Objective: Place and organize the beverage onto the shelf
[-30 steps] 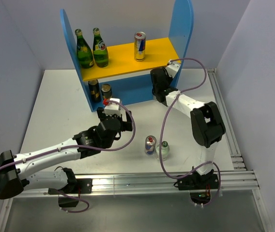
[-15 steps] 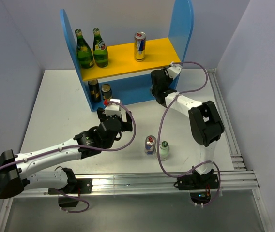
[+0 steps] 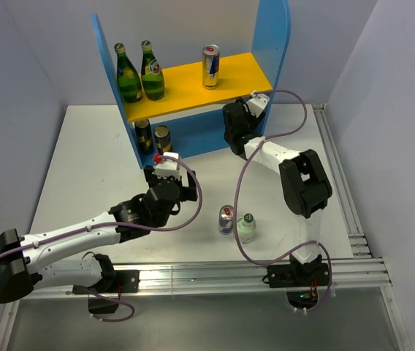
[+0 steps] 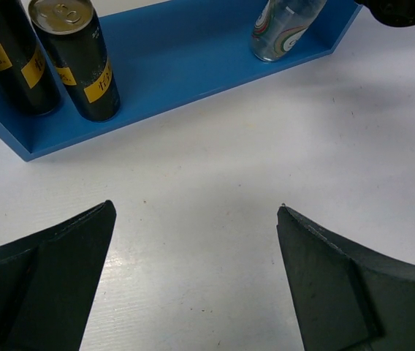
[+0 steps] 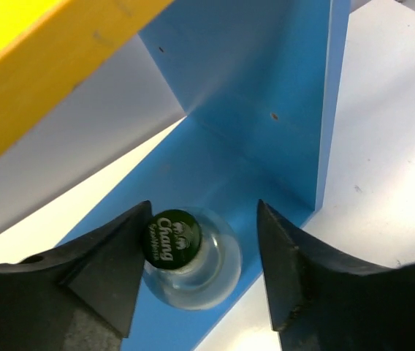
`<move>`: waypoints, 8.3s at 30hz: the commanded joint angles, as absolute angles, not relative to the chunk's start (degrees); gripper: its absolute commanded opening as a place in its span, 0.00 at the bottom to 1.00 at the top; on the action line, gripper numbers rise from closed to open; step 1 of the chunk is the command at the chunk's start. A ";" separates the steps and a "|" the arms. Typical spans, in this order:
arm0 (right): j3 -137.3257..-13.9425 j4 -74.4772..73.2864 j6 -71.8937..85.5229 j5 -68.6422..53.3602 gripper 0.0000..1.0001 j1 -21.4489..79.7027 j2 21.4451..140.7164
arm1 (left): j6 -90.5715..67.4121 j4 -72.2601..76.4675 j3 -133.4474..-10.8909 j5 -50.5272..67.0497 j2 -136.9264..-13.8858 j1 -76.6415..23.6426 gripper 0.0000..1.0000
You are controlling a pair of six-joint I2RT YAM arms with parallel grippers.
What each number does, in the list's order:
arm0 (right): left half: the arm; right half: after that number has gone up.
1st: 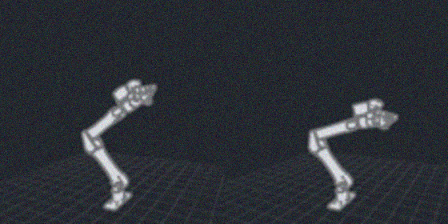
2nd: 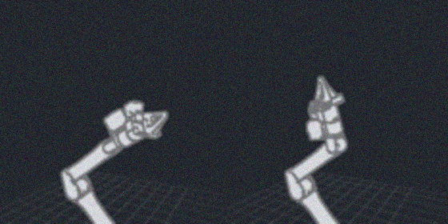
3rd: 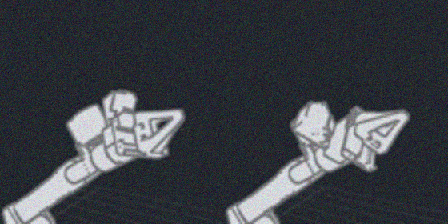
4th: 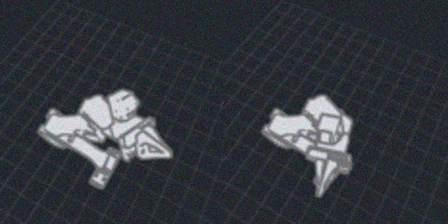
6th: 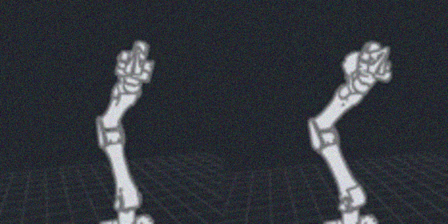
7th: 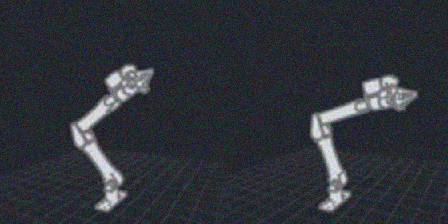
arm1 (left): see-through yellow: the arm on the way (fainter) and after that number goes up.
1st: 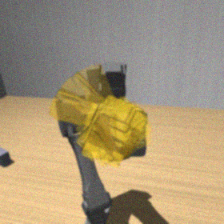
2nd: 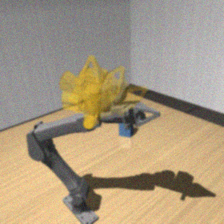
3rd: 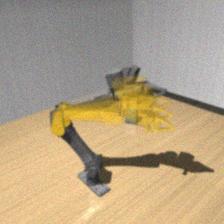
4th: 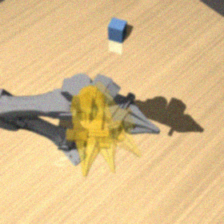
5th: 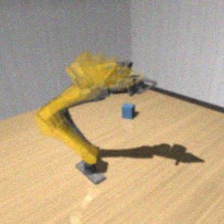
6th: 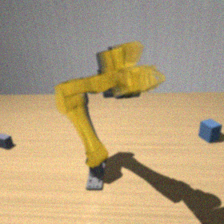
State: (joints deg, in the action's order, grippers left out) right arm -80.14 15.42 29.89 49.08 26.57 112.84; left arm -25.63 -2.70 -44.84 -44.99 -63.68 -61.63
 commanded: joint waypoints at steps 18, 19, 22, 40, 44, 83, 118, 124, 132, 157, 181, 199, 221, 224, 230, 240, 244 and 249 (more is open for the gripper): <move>-83.06 19.42 26.81 48.69 1.00 28.65 112.94 | -25.31 -0.61 -43.77 -46.23 -60.64 -60.82 0.99; -82.88 19.86 26.46 48.52 1.00 28.74 112.59 | -25.23 -0.53 -43.60 -46.23 -60.47 -60.82 0.99; -81.83 21.18 25.93 48.26 1.00 29.09 112.06 | -25.31 -0.53 -43.42 -46.06 -60.29 -60.82 0.99; -71.46 38.31 18.90 32.97 1.00 30.24 107.14 | -25.31 -0.53 -43.33 -46.23 -60.38 -60.47 0.99; -70.40 37.71 18.72 32.26 1.00 30.41 105.65 | -25.22 -0.53 -43.07 -46.06 -60.29 -60.38 0.99; -52.03 -67.40 90.06 53.26 0.94 84.18 51.75 | -30.59 -3.52 -45.18 -41.40 -59.86 -59.68 0.99; -46.67 -75.32 111.36 66.53 0.57 87.37 68.03 | -30.15 -3.34 -43.68 -42.01 -58.27 -59.68 0.99; -45.09 -73.13 110.13 66.45 0.32 85.70 67.33 | -30.15 -3.43 -43.33 -42.19 -57.57 -59.68 0.99; -43.95 -72.16 109.42 66.44 0.15 84.90 66.80 | -30.32 -3.25 -43.07 -42.10 -57.92 -59.68 0.99; -59.68 -69.46 88.33 77.96 0.00 81.83 72.60 | -30.50 -2.81 -42.37 -42.19 -56.87 -59.68 0.99; -51.76 -2.58 30.51 59.34 0.00 58.11 71.53 | -29.71 -1.67 -41.40 -42.54 -56.78 -59.68 0.99; -75.31 8.70 20.66 50.19 0.00 44.30 96.85 | -29.09 -1.32 -40.52 -42.54 -56.25 -59.59 0.99; -89.82 17.14 16.26 50.62 0.00 37.97 112.23 | -28.56 -0.53 -40.34 -43.24 -58.97 -59.50 0.99; -90.96 17.32 16.70 50.54 0.00 37.53 113.38 | -28.48 -0.53 -40.43 -43.24 -59.33 -59.50 0.99; -92.55 18.72 15.91 51.32 0.00 36.92 115.05 | -28.30 -0.53 -40.17 -43.24 -59.85 -59.15 0.99; -95.62 19.68 16.08 51.68 0.00 35.25 119.26 | -28.21 1.14 -40.25 -42.98 -60.38 -58.54 0.99; -95.88 20.48 15.99 51.86 0.00 34.89 120.14 | -28.04 1.32 -40.17 -42.54 -60.64 -58.10 0.99; -95.98 19.16 16.78 51.24 0.01 34.81 120.50 | -28.12 0.97 -40.87 -42.45 -61.26 -58.01 0.99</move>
State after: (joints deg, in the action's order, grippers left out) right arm -90.91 12.86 16.62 50.48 36.88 120.49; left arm -29.15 -1.10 -40.10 -42.11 -61.04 -58.24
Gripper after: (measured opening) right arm 0.395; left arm 0.994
